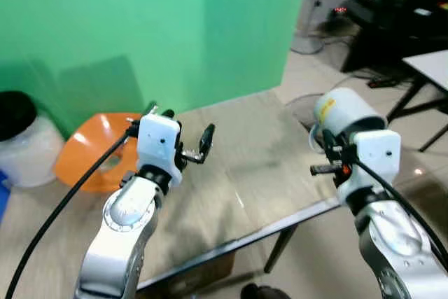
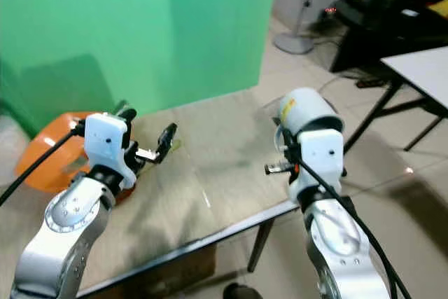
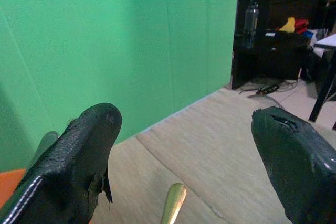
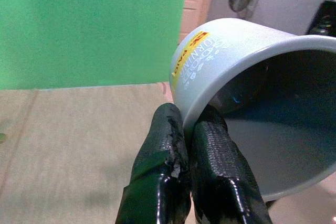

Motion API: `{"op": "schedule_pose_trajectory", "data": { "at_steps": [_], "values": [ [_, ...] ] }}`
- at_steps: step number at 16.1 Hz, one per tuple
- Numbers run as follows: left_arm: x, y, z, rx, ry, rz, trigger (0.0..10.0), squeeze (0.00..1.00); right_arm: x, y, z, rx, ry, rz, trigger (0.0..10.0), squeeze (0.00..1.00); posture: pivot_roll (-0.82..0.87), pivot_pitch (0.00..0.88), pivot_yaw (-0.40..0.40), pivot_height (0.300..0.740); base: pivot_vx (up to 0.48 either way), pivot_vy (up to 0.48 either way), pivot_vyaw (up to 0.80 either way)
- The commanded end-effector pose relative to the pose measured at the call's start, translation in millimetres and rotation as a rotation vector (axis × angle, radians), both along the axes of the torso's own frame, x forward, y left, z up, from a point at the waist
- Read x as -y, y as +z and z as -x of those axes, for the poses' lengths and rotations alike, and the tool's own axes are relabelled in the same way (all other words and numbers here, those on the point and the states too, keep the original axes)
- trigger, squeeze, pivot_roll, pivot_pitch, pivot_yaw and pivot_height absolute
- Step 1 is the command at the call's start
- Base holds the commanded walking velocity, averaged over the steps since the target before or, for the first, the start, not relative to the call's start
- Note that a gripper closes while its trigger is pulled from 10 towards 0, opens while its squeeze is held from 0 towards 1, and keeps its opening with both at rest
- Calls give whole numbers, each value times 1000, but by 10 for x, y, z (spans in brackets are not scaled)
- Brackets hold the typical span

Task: Setting the table

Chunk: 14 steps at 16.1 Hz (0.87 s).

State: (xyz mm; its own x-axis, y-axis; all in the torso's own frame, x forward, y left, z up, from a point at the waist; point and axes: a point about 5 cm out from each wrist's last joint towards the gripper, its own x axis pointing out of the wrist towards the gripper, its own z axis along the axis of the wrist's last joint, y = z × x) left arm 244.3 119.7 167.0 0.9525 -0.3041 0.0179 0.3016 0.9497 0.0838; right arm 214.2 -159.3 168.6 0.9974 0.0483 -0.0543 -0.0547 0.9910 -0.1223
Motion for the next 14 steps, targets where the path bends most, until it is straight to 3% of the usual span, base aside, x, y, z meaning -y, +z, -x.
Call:
{"op": "schedule_pose_trajectory", "data": {
  "at_steps": [1, 6, 9, 14],
  "values": [
    [-9, 26, 0, 9, 3, 3, 10000, 0, 0, 70, 17, 29, -14, 8, 10000, 0, 64, 9, 26, 740, 0, 0, 0],
    [-38, 19, -9, 2, 8, 11, 10000, 0, 11, 104, -10, 40, -18, 4, 10000, 0, 60, 4, 41, 740, 0, 0, -640],
    [-84, 4, -16, -6, 15, -1, 10000, 0, -15, 85, 6, 27, -5, -8, 10000, 0, 75, 7, 53, 740, 0, 0, 0],
    [-140, 30, -8, 1, 40, -6, 10000, 0, -42, 33, -2, -5, 19, -33, 10000, 0, 92, 8, 33, 740, 0, 0, -768]
  ]
}}
